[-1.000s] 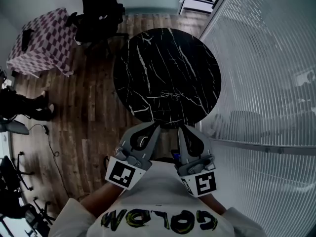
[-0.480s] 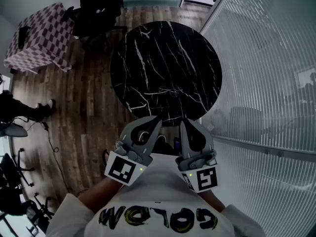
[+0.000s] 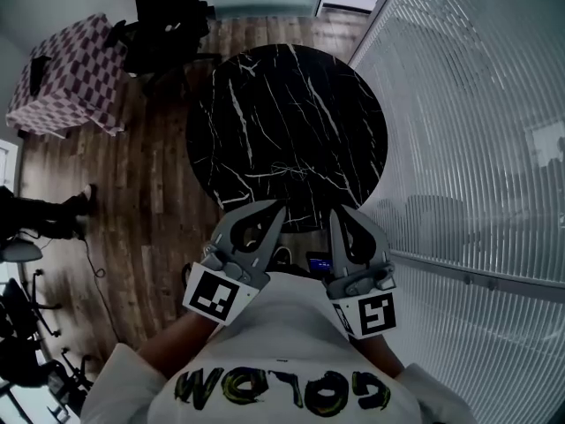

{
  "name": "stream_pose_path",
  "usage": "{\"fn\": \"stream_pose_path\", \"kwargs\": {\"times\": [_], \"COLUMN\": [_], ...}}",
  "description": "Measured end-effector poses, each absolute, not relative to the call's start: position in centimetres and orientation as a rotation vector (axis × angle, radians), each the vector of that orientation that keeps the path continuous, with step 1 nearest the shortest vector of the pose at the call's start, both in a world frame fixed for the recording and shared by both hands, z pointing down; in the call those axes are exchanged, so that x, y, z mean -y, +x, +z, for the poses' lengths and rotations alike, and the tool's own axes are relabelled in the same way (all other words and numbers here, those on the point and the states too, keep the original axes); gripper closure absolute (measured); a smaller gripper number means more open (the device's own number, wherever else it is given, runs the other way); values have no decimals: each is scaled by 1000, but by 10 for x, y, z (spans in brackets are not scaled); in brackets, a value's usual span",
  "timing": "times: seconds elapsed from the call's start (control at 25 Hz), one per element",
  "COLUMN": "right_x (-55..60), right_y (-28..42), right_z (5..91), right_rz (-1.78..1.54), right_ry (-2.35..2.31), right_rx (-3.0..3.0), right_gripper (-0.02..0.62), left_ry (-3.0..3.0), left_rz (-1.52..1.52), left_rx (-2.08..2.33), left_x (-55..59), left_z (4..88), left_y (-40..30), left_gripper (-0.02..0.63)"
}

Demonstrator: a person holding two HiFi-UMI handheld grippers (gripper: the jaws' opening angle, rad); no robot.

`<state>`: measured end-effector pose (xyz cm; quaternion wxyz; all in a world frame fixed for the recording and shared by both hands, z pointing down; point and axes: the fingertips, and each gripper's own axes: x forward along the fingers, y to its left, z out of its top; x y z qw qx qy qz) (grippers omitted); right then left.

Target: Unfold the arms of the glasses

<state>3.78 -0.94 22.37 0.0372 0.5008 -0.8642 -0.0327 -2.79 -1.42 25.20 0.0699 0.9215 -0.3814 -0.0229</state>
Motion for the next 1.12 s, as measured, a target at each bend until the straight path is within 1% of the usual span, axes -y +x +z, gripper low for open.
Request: {"fn": "stream_pose_path", "kwargs": {"times": [0.32, 0.6, 1.0, 1.12], "right_x": [29, 17, 32, 39], "right_y": [52, 44, 58, 58], "right_z": [247, 296, 306, 319], "right_rz": [-97, 96, 61, 70], "right_ry": [1442, 1363, 1245, 1201], "right_rx": [2646, 2625, 2600, 2596], "right_gripper": [595, 595, 594, 583], "left_ry": [2732, 2668, 2678, 2680], "left_rz": [34, 89, 115, 117], "left_rx": [1132, 1101, 1038, 1028], "left_x": [26, 20, 31, 35], "left_z": [283, 318, 334, 342], "left_y": [-19, -8, -5, -1], "left_gripper": [606, 607, 606, 606]}}
